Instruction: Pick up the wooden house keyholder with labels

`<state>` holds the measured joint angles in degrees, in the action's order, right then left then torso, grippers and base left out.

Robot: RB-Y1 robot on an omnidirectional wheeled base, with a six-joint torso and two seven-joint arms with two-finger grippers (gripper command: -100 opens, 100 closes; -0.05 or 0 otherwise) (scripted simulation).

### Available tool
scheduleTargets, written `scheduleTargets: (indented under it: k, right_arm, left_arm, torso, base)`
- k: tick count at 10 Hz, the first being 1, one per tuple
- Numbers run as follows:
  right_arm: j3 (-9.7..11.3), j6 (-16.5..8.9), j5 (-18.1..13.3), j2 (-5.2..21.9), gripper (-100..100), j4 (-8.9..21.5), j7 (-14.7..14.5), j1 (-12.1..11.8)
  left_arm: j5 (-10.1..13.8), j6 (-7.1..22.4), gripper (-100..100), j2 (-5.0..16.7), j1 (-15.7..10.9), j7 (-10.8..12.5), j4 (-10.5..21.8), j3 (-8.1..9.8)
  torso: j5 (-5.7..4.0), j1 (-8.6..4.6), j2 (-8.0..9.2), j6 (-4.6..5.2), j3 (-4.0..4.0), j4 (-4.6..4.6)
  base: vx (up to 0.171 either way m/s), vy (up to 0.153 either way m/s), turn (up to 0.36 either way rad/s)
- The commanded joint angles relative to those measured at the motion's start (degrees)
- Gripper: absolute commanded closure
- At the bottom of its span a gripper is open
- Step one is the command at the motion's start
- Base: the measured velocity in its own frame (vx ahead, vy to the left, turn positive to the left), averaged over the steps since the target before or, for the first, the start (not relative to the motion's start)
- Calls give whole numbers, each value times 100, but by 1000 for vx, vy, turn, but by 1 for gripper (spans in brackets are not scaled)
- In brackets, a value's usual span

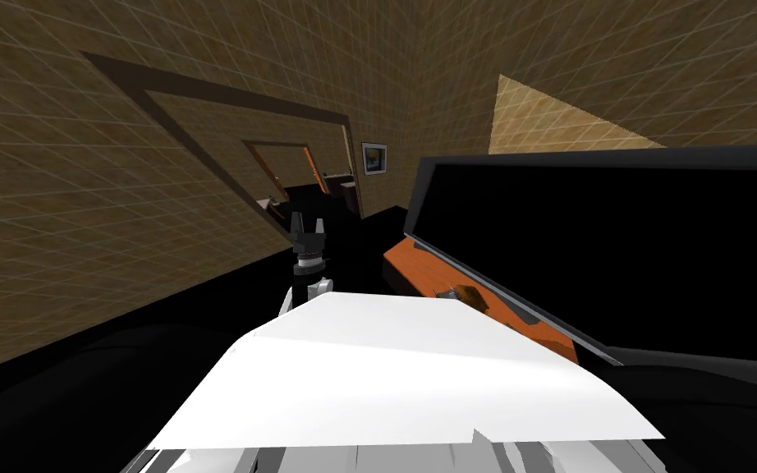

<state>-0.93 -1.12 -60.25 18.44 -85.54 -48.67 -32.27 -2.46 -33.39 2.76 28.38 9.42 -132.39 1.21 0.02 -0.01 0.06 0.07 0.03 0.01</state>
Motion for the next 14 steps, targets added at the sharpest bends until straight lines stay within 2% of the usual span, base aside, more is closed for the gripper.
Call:
scheduleTargets:
  k: [1, 2, 3, 4, 5, 6, 7, 9, 11, 14]
  right_arm:
    - [-54, -67, -193, 52, -100, 286, -208, 60]
    - [-52, -257, -402, 128, -100, 441, -415, 74]
    - [-52, -257, -423, 128, -100, 559, -419, 74]
    - [-49, -443, -642, 202, -100, 782, -621, 88]
    - [-49, -443, -642, 202, -100, 815, -621, 88]
    - [-45, -623, -821, 275, -100, 1016, -814, 101]
    - [-45, -623, -848, 275, -100, 1065, -814, 101]
    - [-35, -961, -1222, 414, -100, 1446, -1166, 127]
    - [-35, -961, -1222, 414, -100, 1538, -1166, 127]
    - [-16, -1392, -1674, 593, -100, 2108, -1601, 157]
  left_arm:
    - [0, 0, 0, 0, 0, 0, 0, 0]
    - [0, 0, 0, 0, 1, 0, 0, 1]
    - [0, 0, 0, 0, 0, 0, 0, 0]
    - [0, 0, 0, 0, 1, 0, 0, 1]
    - [0, 0, 0, 0, 0, 0, 0, 0]
    - [0, 0, 0, 0, 1, 0, 0, 1]
    - [0, 0, 0, 0, 0, 0, 0, 0]
    - [0, 0, 0, 0, 0, 0, 0, 0]
    - [0, 0, 0, 0, 1, 0, 0, 1]
    - [0, 0, 0, 0, 0, 0, 0, 1]
  torso:
    - [0, 0, 0, 0, 0, 0]
    - [0, -3, 4, 4, 2, 1]
    - [-1, -4, 2, 0, 1, 1]
    - [-1, -5, 7, 4, 4, 1]
    - [-1, -5, 4, 0, 3, 1]
    - [-1, -5, 6, 4, 3, 1]
    - [-1, -5, 4, 2, 2, 1]
    - [0, -6, 1, 0, 1, 1]
    - [-1, -5, 6, 6, 3, 1]
    - [-2, -11, 9, 3, 5, 2]
  base:
    - [8, 0, 92]
    - [16, 1, 181]
    - [1, -5, 68]
    - [15, -5, 198]
    - [5, -4, 83]
    - [13, -5, 163]
    - [-6, -11, 63]
    - [21, -9, 226]
    - [4, 0, 12]
    - [-3, -21, 143]
